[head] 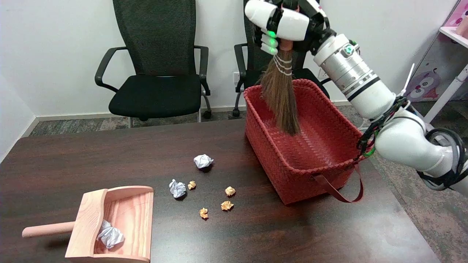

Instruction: Sweep the paper ball into the dustpan.

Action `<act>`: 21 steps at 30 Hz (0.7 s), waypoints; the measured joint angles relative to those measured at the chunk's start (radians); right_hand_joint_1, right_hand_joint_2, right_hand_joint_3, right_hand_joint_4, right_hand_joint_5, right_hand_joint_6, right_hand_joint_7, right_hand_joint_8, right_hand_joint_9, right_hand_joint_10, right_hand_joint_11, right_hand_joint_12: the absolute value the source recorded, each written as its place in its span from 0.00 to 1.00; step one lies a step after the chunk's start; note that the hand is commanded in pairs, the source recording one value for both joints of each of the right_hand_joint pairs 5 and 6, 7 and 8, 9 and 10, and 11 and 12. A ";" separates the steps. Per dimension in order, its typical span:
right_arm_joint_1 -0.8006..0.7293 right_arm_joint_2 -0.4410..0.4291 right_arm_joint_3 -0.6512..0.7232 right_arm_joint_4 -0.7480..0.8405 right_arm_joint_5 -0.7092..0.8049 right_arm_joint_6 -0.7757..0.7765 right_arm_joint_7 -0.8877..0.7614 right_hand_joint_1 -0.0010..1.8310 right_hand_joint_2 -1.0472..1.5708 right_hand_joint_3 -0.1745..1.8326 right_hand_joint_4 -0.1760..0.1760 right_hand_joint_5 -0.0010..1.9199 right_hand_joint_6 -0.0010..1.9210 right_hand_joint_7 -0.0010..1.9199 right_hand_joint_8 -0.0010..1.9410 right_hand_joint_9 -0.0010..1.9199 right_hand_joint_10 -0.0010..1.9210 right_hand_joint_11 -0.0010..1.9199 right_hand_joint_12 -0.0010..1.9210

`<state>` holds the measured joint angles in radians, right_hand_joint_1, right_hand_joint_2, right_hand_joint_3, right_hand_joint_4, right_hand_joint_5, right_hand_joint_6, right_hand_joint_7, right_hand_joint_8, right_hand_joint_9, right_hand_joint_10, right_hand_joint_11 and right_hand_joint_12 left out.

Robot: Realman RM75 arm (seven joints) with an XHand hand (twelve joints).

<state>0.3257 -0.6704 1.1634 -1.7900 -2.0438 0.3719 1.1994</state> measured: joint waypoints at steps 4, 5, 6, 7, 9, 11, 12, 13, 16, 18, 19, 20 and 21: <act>0.015 0.000 0.000 -0.037 0.005 -0.011 0.000 0.54 0.95 0.79 1.00 1.00 1.00 1.00 0.99 1.00 1.00 1.00 1.00; 0.022 0.000 -0.004 -0.047 0.006 -0.015 0.000 0.54 0.95 0.79 1.00 1.00 1.00 1.00 0.99 1.00 1.00 1.00 1.00; 0.027 0.000 -0.008 -0.052 0.007 -0.017 0.000 0.54 0.95 0.79 1.00 1.00 1.00 1.00 0.99 1.00 1.00 1.00 1.00; 0.036 0.000 -0.017 -0.060 0.009 -0.020 0.000 0.54 0.95 0.79 1.00 1.00 1.00 1.00 0.99 1.00 1.00 1.00 1.00; 0.054 -0.001 -0.035 -0.071 0.012 -0.024 -0.001 0.53 0.95 0.78 1.00 1.00 1.00 1.00 0.99 1.00 1.00 1.00 1.00; 0.079 -0.004 -0.066 -0.081 0.017 -0.030 -0.001 0.53 0.95 0.78 1.00 1.00 1.00 1.00 0.99 1.00 1.00 1.00 1.00; 0.090 -0.005 -0.079 -0.083 0.019 -0.031 -0.001 0.53 0.95 0.78 1.00 1.00 1.00 1.00 0.99 1.00 1.00 1.00 1.00; 0.104 -0.007 -0.098 -0.086 0.021 -0.034 -0.001 0.53 0.95 0.78 1.00 1.00 1.00 1.00 0.99 1.00 1.00 1.00 1.00; 0.148 -0.019 -0.163 -0.087 0.028 -0.040 -0.001 0.53 0.95 0.78 1.00 1.00 1.00 1.00 0.99 1.00 1.00 1.00 1.00; 0.176 -0.033 -0.206 -0.084 0.031 -0.043 -0.002 0.53 0.95 0.78 1.00 1.00 1.00 1.00 0.99 1.00 1.00 1.00 1.00; 0.188 -0.040 -0.224 -0.081 0.033 -0.044 -0.004 0.53 0.95 0.78 1.00 1.00 1.00 1.00 0.99 1.00 1.00 1.00 1.00; 0.198 -0.047 -0.241 -0.078 0.034 -0.045 -0.008 0.53 0.95 0.78 1.00 1.00 1.00 1.00 0.99 1.00 1.00 1.00 1.00; 0.209 -0.055 -0.258 -0.075 0.036 -0.046 -0.013 0.53 0.95 0.78 1.00 1.00 1.00 1.00 0.99 1.00 1.00 1.00 1.00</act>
<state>0.5344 -0.7257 0.9054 -1.8651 -2.0081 0.3257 1.1862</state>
